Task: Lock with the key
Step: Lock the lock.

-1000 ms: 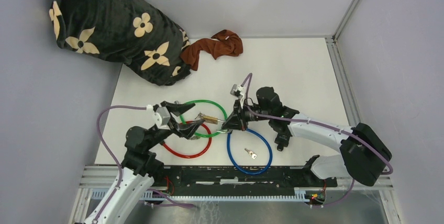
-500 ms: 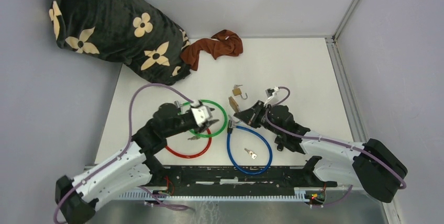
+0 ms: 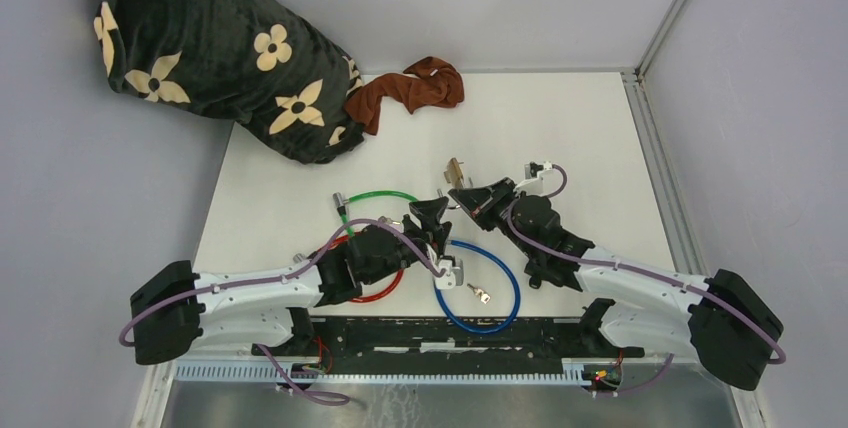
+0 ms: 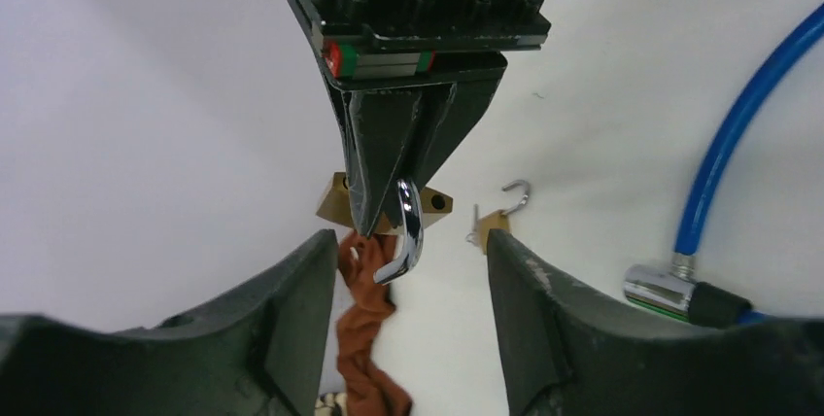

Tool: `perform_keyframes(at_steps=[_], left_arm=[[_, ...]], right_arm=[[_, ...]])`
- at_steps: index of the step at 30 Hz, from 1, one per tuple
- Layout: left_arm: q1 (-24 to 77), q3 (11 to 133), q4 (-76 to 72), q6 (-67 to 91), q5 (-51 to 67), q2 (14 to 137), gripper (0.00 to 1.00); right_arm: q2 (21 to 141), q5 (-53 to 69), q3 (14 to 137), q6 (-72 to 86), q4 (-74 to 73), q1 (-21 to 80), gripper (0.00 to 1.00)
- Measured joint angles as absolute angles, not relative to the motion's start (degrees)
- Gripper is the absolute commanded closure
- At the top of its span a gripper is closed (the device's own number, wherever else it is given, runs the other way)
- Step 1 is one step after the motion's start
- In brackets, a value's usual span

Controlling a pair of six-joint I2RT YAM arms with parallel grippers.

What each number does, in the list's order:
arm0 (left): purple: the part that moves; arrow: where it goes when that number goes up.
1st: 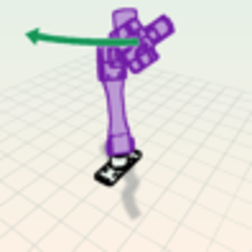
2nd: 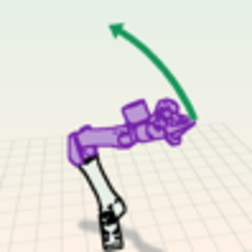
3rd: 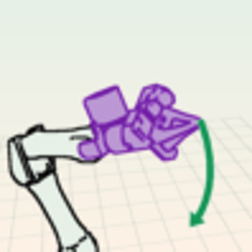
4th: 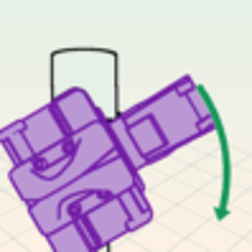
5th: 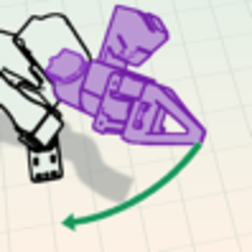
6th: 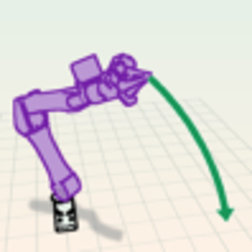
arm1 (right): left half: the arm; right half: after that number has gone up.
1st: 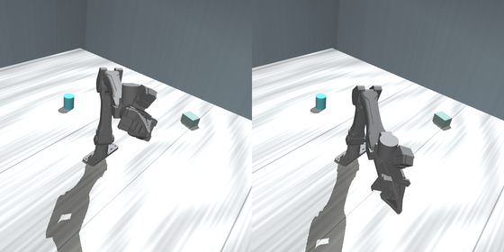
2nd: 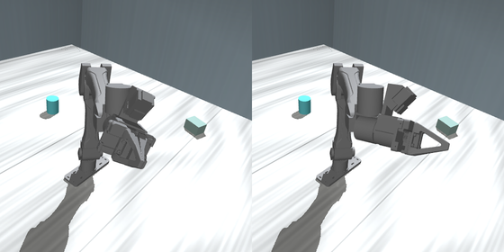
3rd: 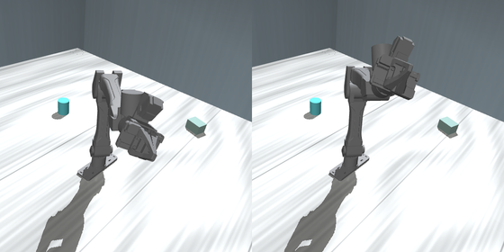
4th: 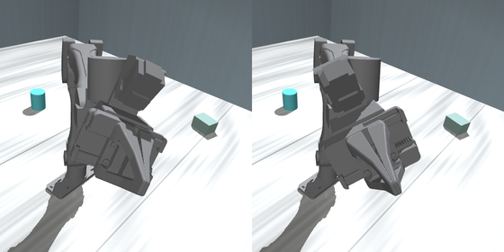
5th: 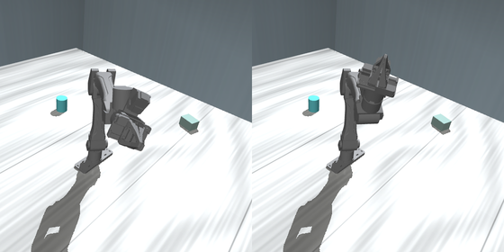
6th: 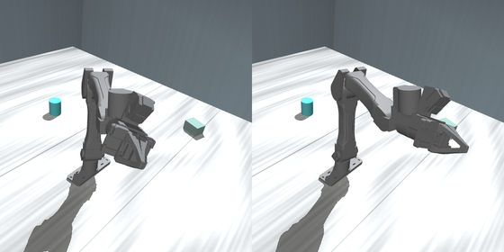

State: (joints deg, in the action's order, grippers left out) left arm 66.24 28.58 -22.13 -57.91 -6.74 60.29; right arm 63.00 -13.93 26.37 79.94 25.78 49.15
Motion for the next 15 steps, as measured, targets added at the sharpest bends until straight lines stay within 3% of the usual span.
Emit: perform_keyframes(at_steps=[2,8,15], left_arm=[[66.1,27.0,-27.5,-63.5,-7.6,61.8,0.44],[65.1,26.6,-33.4,-68.7,-9.0,63.6,0.41],[62.5,26.7,-37.9,-70.6,-9.3,64.9,0.46]], right_arm=[[62.3,-14.5,26.4,81.1,26.0,49.1,1.00],[60.6,-15.6,26.1,82.9,27.7,49.2,1.00],[58.9,-15.8,23.5,85.1,30.5,49.8,1.00]])
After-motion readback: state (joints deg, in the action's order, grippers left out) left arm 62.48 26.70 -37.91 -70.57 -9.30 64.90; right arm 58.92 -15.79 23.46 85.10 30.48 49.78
